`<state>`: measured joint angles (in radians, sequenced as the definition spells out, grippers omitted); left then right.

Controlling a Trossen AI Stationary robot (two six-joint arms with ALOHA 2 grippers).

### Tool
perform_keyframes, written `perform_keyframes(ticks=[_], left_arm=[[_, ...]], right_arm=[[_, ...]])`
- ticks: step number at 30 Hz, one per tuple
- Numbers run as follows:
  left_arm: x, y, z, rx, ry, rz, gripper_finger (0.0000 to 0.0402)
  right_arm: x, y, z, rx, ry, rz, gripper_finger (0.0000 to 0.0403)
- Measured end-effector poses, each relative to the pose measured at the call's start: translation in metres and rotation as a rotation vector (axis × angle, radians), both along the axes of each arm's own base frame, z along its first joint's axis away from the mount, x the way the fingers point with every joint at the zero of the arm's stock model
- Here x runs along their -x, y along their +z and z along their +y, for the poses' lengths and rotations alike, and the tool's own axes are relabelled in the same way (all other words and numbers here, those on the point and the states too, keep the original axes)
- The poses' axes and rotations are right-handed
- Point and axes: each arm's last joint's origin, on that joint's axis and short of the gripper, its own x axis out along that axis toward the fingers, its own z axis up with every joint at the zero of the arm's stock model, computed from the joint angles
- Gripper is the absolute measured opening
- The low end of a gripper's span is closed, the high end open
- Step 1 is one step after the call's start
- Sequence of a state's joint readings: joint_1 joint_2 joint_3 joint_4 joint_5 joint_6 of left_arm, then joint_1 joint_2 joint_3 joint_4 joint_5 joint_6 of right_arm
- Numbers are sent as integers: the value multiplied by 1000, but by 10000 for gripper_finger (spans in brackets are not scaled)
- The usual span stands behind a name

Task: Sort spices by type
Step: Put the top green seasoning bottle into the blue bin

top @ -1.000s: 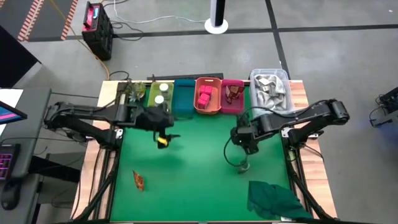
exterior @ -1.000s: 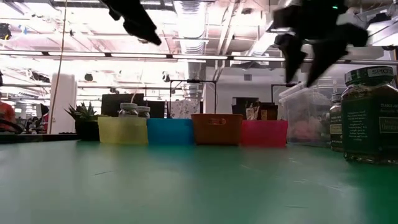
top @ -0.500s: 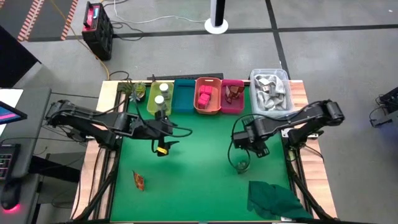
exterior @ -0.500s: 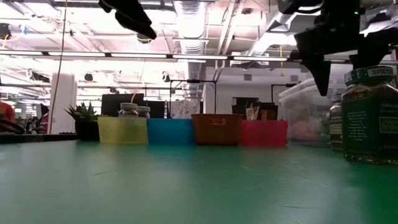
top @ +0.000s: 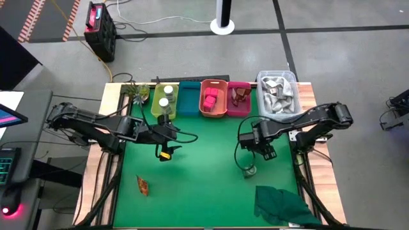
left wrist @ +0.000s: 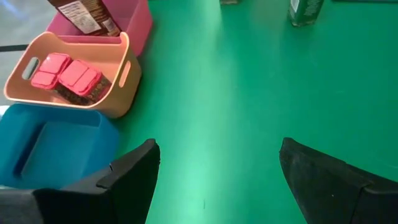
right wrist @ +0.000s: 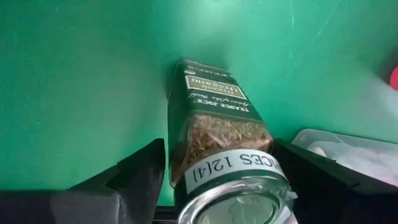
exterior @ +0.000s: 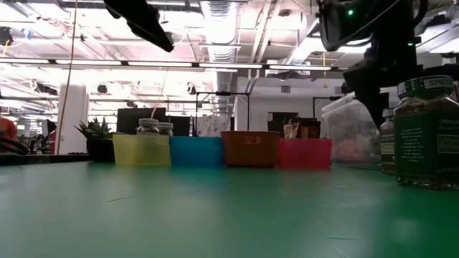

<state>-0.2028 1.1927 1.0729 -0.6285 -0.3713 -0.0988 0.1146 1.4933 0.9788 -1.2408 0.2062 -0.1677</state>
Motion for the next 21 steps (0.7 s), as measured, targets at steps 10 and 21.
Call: perform_keyframes(ticks=[10, 21], left_arm=[[1, 0, -2, 16, 14, -1, 318], [-3, -36, -14, -1, -80, -163, 318]], right_arm=[[-3, 1, -10, -87, -73, -17, 219], [-40, 57, -26, -98, -62, -299, 219]])
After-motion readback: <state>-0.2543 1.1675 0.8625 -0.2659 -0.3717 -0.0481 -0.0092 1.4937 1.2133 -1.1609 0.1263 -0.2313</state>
